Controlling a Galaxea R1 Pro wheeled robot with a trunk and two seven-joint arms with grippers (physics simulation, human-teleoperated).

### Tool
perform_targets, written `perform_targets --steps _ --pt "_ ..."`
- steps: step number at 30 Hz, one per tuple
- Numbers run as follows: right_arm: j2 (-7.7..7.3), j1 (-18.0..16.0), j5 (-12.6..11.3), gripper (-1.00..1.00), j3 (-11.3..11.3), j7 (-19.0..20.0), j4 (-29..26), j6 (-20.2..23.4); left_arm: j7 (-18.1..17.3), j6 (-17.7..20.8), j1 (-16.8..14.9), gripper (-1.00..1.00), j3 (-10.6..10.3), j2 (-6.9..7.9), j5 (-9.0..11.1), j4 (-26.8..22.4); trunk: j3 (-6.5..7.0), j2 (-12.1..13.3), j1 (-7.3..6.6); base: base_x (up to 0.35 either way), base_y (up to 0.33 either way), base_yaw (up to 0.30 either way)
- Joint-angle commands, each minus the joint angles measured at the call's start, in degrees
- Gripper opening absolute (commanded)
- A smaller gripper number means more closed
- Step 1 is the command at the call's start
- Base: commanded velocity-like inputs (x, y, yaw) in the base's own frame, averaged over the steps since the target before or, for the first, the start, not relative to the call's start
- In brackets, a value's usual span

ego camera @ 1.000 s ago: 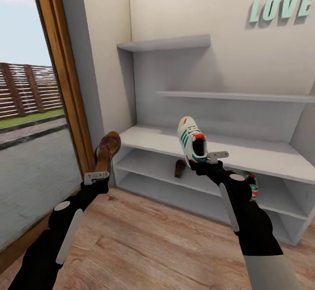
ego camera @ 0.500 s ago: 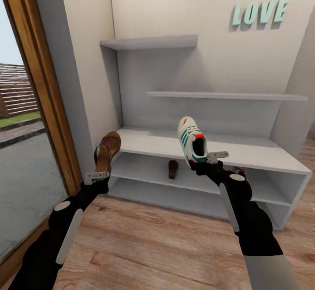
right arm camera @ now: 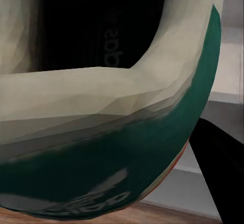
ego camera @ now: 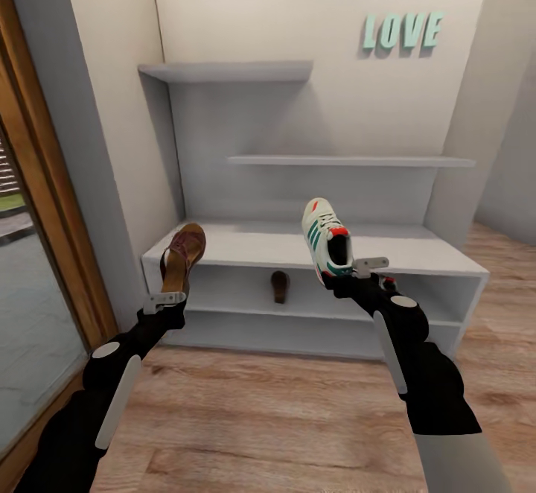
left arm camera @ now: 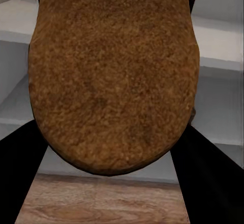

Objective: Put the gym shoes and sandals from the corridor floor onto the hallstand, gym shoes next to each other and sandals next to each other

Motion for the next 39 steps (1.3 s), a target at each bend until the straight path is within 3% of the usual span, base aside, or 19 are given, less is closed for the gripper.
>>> perform_targets --steps 1,13,20,39 --pt "0.03 -0.1 0.0 -1.00 0.0 0.1 0.0 0.3 -0.1 0.3 0.0 -1.00 0.0 0.04 0.3 -0.1 -0.06 0.0 -0.01 0.000 0.060 -0.300" --pt "0.03 -0.1 0.0 -1.00 0.0 0.1 0.0 0.3 -0.1 0.2 0.0 -1.00 0.0 0.04 0.3 -0.1 -0.06 0.0 -0.01 -0.026 0.008 -0.256" --pt "0.03 -0.1 0.1 -1.00 0.0 0.1 0.0 0.2 -0.1 0.1 0.0 -1.00 0.0 0.04 0.3 -0.1 -0.08 0.0 -0.01 -0.292 0.000 -0.005" --pt "0.03 -0.1 0.1 -1.00 0.0 -0.1 -0.1 0.3 0.0 0.3 0.0 -1.00 0.1 0.13 0.3 -0.1 -0.35 0.0 -0.01 -0.070 0.027 0.046"
